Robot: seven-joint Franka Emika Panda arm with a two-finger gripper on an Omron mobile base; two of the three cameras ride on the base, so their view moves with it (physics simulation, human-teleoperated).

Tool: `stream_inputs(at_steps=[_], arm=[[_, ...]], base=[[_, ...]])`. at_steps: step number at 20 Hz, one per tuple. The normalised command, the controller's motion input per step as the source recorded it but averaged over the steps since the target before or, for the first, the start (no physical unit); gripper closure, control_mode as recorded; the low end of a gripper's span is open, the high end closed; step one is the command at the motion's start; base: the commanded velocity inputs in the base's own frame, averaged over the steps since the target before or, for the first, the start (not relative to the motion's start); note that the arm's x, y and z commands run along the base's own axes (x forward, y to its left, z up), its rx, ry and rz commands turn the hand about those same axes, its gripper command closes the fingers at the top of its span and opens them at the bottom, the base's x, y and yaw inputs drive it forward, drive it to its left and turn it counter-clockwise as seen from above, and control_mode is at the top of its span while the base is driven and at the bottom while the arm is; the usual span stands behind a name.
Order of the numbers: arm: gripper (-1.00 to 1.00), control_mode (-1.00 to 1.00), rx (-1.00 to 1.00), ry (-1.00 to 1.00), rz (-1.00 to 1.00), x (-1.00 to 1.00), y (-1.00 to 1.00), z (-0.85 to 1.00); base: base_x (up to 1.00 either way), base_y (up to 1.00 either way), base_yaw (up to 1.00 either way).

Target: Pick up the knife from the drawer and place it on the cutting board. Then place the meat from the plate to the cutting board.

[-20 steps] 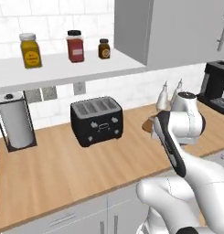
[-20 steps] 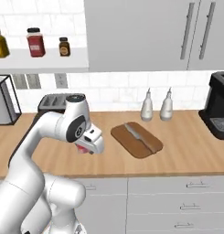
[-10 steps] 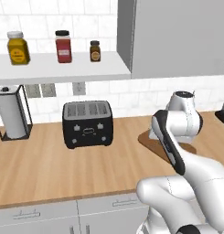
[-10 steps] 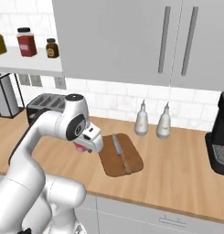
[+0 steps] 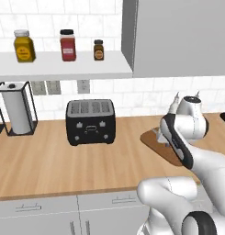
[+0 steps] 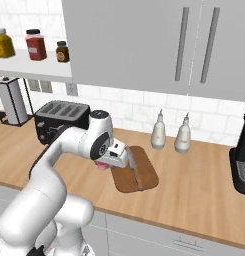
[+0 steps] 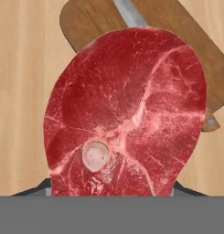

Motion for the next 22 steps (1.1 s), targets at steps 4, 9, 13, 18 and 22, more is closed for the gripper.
stream_inputs(at_steps=[4,9,13,18,22], arm=[[1.0,-1.0,0.0,0.06,0.22,0.4,-0.64,-0.56],[1.0,-1.0,0.0,0.02,0.15,0.35,-0.34,-0.28],[1.0,-1.0,0.01,0.0,0.2,0.27,-0.62,-0.06],[1.0,-1.0,0.0,0.01,0.21,0.36,0.02,-0.38],[1.0,-1.0,0.0,0.06,0.11,0.46,0.66,-0.27]], base=[[0.0,0.0,0.0],[0.0,0.0,0.0],[0.0,0.0,0.0],[0.0,0.0,0.0],[0.0,0.0,0.0]])
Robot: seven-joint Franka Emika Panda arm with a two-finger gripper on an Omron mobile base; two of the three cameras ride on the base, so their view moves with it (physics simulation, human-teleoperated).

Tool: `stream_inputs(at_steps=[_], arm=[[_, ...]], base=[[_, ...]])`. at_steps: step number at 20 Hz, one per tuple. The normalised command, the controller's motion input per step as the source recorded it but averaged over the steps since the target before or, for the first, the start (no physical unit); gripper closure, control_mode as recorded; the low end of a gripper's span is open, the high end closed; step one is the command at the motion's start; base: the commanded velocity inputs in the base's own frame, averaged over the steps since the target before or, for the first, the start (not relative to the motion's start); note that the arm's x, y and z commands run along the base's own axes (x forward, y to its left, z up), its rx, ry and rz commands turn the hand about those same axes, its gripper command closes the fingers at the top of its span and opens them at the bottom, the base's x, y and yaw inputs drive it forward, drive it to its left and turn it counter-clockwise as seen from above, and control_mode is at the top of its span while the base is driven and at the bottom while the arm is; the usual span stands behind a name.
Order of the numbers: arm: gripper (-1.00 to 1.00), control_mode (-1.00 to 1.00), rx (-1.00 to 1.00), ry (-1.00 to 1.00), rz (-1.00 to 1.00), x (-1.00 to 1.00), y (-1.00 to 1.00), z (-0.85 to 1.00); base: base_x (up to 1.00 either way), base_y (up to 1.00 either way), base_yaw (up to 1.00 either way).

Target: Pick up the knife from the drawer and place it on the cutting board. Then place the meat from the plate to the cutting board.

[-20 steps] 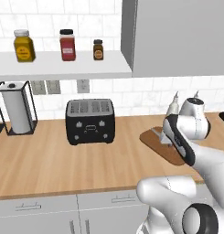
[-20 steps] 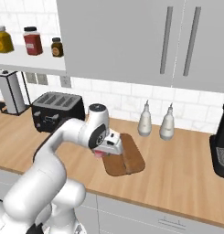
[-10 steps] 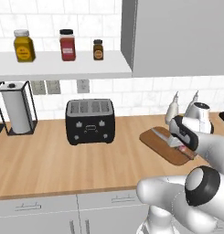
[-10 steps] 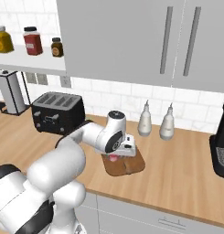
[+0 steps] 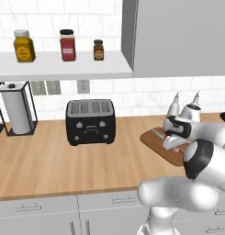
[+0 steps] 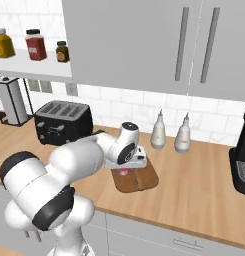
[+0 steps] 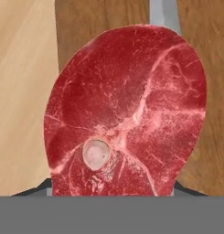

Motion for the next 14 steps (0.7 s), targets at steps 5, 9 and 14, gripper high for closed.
stream_inputs(at_steps=[5,9,14], arm=[[1.0,-1.0,-0.01,0.09,0.06,0.62,0.18,-0.39],[1.0,-1.0,0.0,0.08,0.07,0.47,0.0,-0.45],[-1.0,-1.0,0.0,0.02,0.11,0.38,-0.09,-0.43]], base=[[0.0,0.0,0.0],[0.0,0.0,0.0],[0.0,0.0,0.0]])
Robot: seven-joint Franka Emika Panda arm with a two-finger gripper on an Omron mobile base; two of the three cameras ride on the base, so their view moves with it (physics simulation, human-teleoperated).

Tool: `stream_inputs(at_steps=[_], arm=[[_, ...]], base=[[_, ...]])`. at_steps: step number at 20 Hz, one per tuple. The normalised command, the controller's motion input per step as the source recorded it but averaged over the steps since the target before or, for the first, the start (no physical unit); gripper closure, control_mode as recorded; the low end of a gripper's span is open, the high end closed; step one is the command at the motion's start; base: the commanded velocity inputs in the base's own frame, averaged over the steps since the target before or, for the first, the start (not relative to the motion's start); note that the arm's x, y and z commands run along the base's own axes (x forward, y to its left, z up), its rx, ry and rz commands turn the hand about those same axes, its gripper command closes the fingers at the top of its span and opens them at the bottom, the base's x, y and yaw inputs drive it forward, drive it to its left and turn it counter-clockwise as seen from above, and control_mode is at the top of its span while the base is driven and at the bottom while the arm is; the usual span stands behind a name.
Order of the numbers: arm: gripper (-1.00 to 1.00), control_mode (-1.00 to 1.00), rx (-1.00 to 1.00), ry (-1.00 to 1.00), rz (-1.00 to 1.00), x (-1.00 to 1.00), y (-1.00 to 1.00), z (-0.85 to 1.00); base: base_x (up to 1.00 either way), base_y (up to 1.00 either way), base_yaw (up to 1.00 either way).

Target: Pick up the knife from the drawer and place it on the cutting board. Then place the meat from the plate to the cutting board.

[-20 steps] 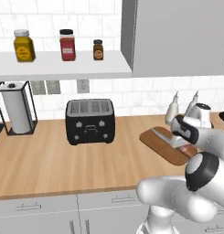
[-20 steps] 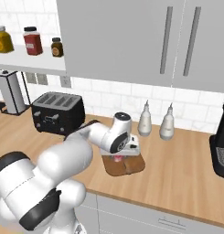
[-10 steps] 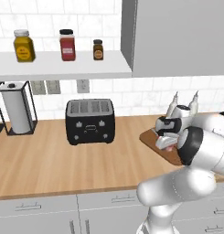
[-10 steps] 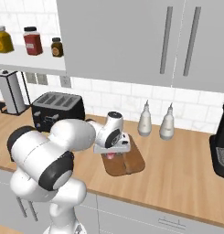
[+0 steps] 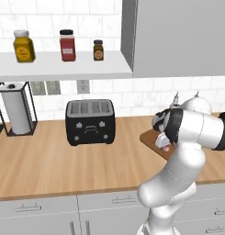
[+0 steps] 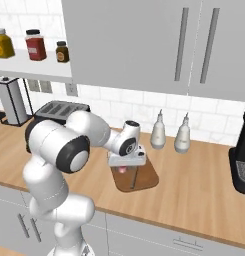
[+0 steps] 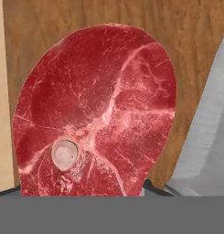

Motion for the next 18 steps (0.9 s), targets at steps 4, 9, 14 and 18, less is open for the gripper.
stream_inputs(at_steps=[4,9,14,18], arm=[[-1.0,-1.0,0.0,0.0,0.08,0.04,-0.01,-0.27],[-1.0,-1.0,0.0,0.0,0.04,-0.01,0.11,-0.01],[-1.0,-1.0,0.0,-0.04,0.02,-0.08,0.2,0.07],[-1.0,-1.0,0.0,-0.15,0.0,-0.28,0.04,0.33]], base=[[0.0,0.0,0.0],[0.0,0.0,0.0],[0.0,0.0,0.0],[0.0,0.0,0.0]])
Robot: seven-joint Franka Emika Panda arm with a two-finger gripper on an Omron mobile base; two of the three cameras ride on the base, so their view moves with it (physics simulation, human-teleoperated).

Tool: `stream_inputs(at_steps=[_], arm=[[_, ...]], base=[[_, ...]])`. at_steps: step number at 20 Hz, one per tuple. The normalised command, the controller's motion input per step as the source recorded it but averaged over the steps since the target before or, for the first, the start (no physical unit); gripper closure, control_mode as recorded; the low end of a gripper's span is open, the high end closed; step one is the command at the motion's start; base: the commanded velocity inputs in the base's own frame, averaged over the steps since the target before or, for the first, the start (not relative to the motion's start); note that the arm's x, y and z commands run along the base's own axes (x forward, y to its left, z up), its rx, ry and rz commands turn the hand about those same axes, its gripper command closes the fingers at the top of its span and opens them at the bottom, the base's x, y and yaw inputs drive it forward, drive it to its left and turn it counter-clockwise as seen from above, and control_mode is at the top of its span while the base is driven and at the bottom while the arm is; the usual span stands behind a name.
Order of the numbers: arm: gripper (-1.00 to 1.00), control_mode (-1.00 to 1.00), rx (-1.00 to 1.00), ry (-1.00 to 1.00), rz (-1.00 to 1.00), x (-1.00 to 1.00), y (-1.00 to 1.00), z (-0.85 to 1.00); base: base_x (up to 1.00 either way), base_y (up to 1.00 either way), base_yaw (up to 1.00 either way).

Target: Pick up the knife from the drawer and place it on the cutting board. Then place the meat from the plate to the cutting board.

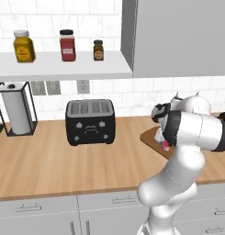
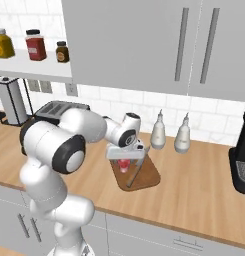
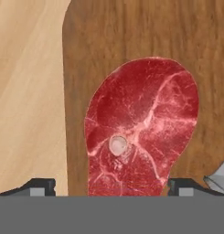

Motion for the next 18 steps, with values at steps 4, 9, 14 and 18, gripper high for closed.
stream_inputs(at_steps=[4,9,14,18], arm=[[-1.0,-1.0,0.0,-0.19,0.0,-0.5,0.0,0.47],[-1.0,-1.0,0.0,-0.14,0.0,-0.66,0.19,0.47],[-1.0,-1.0,-0.03,-0.01,0.0,-0.6,0.58,0.18],[-1.0,-1.0,-0.03,0.0,0.0,-0.43,0.65,0.36]], base=[[0.0,0.0,0.0],[0.0,0.0,0.0],[0.0,0.0,0.0],[0.0,0.0,0.0]])
